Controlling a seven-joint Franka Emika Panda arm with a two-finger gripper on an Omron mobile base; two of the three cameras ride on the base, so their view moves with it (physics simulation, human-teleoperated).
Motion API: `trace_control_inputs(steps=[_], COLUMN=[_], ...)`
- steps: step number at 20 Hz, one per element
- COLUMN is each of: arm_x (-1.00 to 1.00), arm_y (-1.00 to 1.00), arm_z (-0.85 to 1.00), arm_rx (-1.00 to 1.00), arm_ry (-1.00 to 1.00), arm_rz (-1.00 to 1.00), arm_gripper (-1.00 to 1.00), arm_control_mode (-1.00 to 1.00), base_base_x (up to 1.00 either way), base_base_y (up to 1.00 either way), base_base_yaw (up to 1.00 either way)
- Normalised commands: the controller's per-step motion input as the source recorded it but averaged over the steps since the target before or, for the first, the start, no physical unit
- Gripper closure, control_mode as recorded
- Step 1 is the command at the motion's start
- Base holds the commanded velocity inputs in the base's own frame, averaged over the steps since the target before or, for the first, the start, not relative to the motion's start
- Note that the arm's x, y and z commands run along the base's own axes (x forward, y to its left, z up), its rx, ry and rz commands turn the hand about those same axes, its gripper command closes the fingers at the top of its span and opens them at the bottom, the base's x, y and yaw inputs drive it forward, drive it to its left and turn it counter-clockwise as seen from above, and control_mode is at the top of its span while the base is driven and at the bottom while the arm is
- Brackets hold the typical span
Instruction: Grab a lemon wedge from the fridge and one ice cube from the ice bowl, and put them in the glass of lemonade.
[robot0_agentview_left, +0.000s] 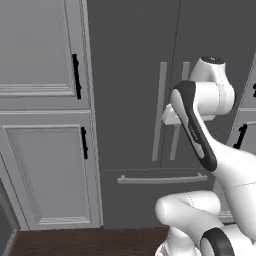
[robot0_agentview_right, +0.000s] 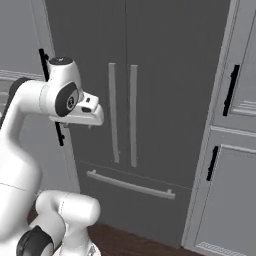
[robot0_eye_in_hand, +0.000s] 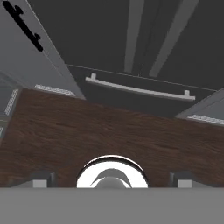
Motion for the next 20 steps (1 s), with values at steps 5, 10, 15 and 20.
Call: trace_control_inputs(steps=[5,10,15,20], arm_x=[0.0,0.0,0.0,0.0], arm_y=[0.0,0.0,0.0,0.0], arm_z=[0.0,0.0,0.0,0.0], arm_rx=[0.0,0.0,0.0,0.0], arm_ry=[0.0,0.0,0.0,0.0], arm_rz=[0.0,0.0,0.0,0.0], arm_gripper=[-1.0,-1.0,-1.0,-1.0], arm_control_mode=[1.0,1.0,1.0,1.0], base_base_x=[0.02,0.16,0.44,0.77], base_base_y=[0.66,0.5,0.29,0.01], base_base_yaw=[0.71,0.81,0.78,0.61])
